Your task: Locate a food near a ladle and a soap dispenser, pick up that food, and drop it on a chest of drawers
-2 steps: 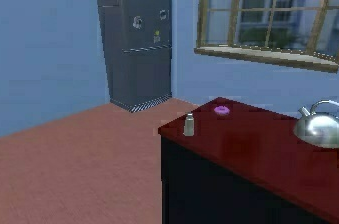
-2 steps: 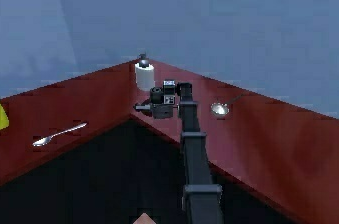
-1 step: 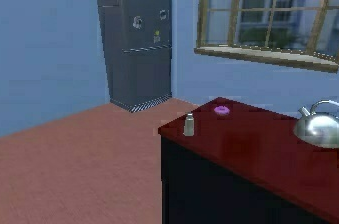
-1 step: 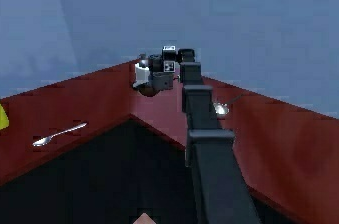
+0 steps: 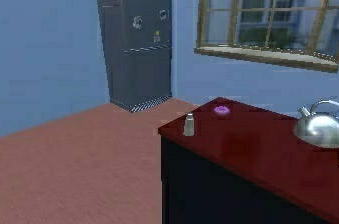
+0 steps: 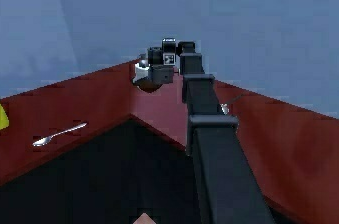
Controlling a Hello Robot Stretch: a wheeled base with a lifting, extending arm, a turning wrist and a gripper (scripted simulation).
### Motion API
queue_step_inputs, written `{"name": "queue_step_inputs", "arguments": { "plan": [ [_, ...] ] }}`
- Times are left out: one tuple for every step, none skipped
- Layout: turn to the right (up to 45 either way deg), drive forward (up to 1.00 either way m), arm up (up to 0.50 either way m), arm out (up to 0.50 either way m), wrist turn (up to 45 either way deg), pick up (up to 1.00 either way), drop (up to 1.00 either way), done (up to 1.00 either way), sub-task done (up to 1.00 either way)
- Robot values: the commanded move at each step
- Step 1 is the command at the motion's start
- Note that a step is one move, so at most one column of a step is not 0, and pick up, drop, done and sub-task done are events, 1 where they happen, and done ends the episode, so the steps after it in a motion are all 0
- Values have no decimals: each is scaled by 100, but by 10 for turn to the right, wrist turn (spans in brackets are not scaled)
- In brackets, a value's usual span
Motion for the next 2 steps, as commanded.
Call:
{"name": "queue_step_inputs", "arguments": {
  "plan": [
    [0, 0, 0, 0, -450, 0, 0, 0, 0],
    [0, 0, 0, 0, -450, 0, 0, 0, 0]
  ]
}}
